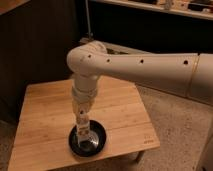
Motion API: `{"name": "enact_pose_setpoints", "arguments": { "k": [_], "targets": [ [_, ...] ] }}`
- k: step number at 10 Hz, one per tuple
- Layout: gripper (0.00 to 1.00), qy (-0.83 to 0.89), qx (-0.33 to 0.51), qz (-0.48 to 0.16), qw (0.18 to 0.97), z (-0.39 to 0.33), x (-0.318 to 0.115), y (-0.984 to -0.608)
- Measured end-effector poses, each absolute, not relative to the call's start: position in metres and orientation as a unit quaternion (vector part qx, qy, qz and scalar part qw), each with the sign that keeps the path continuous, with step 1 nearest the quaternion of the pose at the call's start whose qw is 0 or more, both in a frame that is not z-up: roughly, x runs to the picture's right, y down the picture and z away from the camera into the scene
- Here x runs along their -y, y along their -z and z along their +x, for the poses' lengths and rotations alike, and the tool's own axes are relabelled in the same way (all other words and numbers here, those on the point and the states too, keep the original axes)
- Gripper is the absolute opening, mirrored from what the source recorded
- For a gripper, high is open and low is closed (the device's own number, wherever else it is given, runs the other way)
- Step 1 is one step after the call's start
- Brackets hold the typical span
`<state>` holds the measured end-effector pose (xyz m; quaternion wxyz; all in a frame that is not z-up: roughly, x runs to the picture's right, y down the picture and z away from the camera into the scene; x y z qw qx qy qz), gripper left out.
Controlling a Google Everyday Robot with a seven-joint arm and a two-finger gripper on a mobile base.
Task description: Place the bottle in the ceramic bowl
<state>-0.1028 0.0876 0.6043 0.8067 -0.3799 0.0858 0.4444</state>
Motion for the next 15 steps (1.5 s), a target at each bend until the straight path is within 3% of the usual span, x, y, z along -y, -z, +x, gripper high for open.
{"name": "enact_pose_setpoints", "arguments": {
  "k": [4, 5, 9, 12, 15],
  "targets": [
    [0.02, -0.426, -0.065, -0.394, 0.812, -0.110, -0.105, -0.614],
    [0.08, -0.424, -0.064, -0.393, 0.813, -0.109, -0.108, -0.616],
    [0.52, -0.424, -0.078, -0.371, 0.822, -0.109, -0.120, -0.634],
    [0.76, -0.424, -0.078, -0.364, 0.826, -0.107, -0.118, -0.633],
    [0.80, -0.422, -0.073, -0.362, 0.828, -0.106, -0.116, -0.633]
  ]
}}
